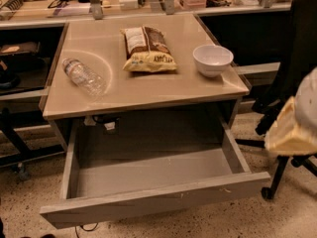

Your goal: Close top drawer

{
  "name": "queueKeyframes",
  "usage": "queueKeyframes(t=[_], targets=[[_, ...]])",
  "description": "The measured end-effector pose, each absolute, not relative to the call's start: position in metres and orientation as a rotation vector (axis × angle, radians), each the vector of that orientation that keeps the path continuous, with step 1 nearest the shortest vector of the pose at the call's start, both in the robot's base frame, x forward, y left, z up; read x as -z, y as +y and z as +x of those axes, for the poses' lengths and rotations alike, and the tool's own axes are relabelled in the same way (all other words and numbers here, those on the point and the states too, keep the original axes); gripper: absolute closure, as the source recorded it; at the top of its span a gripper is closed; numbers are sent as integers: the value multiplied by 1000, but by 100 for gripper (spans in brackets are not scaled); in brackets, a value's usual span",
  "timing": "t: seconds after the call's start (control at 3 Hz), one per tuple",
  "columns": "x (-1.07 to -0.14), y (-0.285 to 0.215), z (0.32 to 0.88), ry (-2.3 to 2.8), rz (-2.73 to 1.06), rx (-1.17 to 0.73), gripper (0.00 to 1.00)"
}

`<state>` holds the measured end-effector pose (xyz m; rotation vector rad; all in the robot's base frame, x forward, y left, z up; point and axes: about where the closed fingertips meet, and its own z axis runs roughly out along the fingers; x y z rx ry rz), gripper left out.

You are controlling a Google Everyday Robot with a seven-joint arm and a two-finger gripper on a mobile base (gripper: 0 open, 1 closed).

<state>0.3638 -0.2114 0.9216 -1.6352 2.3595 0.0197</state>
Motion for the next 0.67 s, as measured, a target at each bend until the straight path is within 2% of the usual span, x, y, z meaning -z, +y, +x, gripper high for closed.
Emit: queueKeyframes(t=[0.33,0.67], targets=[[-863,-202,326,2443,-1632,-165,100],[-848,-204,316,2475,-1644,-193,100]])
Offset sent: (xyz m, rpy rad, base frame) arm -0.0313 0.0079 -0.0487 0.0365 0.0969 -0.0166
